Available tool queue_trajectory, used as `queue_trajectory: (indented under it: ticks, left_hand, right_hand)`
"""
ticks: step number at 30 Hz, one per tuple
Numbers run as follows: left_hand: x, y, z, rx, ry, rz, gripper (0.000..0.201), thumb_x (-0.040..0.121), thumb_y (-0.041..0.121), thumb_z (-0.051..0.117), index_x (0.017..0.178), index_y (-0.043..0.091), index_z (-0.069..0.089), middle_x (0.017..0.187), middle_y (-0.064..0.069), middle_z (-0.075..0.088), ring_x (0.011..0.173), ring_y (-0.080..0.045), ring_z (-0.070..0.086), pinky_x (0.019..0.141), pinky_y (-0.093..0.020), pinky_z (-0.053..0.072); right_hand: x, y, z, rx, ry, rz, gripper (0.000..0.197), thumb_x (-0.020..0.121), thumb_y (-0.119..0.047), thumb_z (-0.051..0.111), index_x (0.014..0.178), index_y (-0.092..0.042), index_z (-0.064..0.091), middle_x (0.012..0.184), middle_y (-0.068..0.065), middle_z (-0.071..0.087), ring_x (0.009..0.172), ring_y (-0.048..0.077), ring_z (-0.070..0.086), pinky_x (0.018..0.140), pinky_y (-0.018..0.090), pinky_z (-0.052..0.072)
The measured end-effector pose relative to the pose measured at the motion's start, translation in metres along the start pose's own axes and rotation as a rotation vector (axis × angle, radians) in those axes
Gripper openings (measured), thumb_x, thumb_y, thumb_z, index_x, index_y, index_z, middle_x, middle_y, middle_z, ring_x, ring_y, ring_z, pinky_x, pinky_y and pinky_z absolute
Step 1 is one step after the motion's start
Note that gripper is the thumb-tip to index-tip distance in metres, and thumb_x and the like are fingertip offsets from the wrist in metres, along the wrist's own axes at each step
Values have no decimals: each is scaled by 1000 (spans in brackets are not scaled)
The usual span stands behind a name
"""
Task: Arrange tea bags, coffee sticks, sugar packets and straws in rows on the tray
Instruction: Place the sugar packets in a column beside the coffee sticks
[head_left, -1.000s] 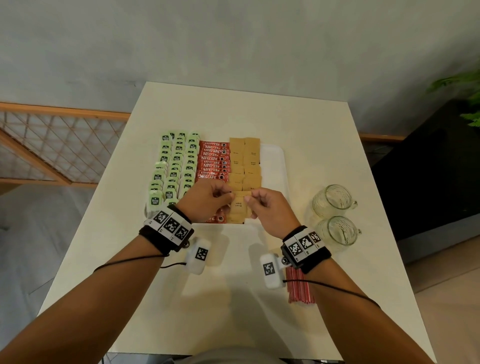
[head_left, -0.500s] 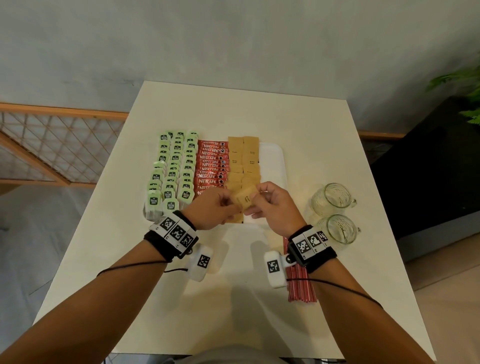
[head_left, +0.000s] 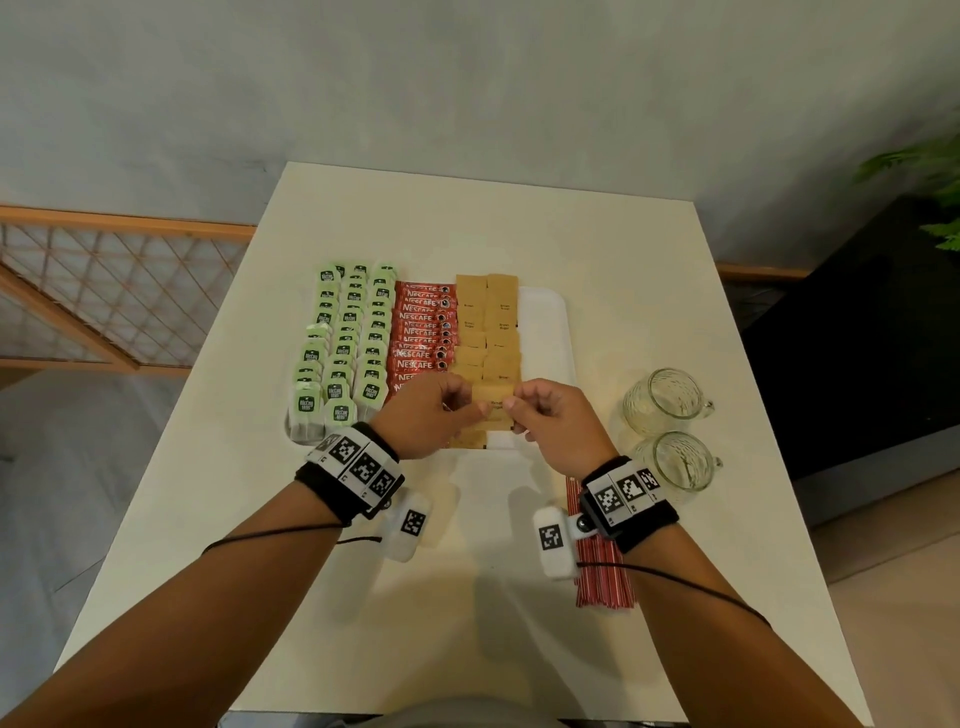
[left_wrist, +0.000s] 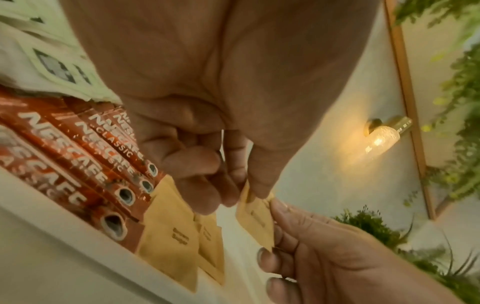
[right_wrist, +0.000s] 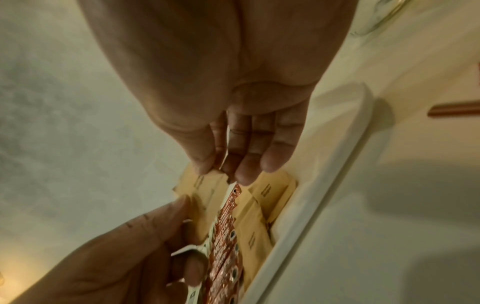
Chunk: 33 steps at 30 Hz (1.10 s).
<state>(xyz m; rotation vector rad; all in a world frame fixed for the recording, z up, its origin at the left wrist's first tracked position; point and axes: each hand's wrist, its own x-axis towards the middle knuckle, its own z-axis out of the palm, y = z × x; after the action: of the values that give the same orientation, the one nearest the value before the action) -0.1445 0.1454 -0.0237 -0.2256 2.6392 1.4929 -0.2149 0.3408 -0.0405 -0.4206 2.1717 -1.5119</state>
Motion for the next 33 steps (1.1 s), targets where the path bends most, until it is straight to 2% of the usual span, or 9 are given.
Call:
queue_trajectory:
  ticks: [4,8,12,15,17,22,27,31,33]
  left_hand:
    - [8,-9,-5,214,58,-33,10,87,26,73,92,20,68,78,5,66,67,-7,58,64,-22,48]
    - [13,-12,-8,383,-16,-48,27,82,21,74,107,23,64,80,8,65,75,-10,60,77,-33,55]
    - [14,-11,-3,521,-60,-33,38,81,29,78,115,23,63,87,10,57,81,-12,56,77,-30,52]
    - [15,-12,-1,559,-58,-21,39,79,31,78,114,23,63,88,10,53,82,-13,53,74,-27,48]
    - [15,-12,0,566,-56,-22,37,79,31,78,111,22,63,87,11,52,81,-13,52,72,-26,45]
    - [14,-13,0,572,-51,-26,31,78,32,78,104,23,63,85,13,53,81,-11,54,69,-24,42]
    - [14,-13,1,564,-50,-33,31,77,33,79,102,25,63,82,15,51,81,-12,55,68,-25,41]
    - [14,-14,1,552,-43,-27,30,78,35,79,101,24,64,79,16,49,80,-11,54,67,-24,41]
    - [12,-14,0,512,-44,-25,29,79,38,79,100,23,65,78,15,51,77,-10,54,68,-26,43]
  right_hand:
    - [11,7,-14,-143,162,32,10,95,-25,68,92,-17,74,82,-1,75,69,9,65,71,24,53]
    - [11,13,-13,-374,74,108,23,96,-28,66,81,-13,76,77,9,74,74,23,68,74,32,55]
    - [11,13,-5,-474,41,145,31,95,-28,66,80,-3,75,73,12,72,71,26,67,66,32,53]
    - [12,11,-2,-532,15,184,44,94,-26,66,56,-3,60,48,0,50,47,17,46,53,28,42]
    - [12,8,0,-563,10,195,53,93,-24,66,46,-14,43,44,-4,35,45,16,36,50,27,35]
    - [13,6,1,-600,11,194,54,92,-26,67,46,-17,40,43,-4,30,44,16,35,50,26,35]
    - [14,7,2,-636,23,206,47,93,-31,68,52,-13,52,48,0,38,46,18,40,50,28,38]
    - [13,6,3,-645,41,203,46,92,-35,69,62,-1,63,51,3,43,49,20,43,50,29,41]
    - [9,2,2,-636,48,183,45,93,-38,67,68,-2,67,54,9,53,52,25,49,53,32,46]
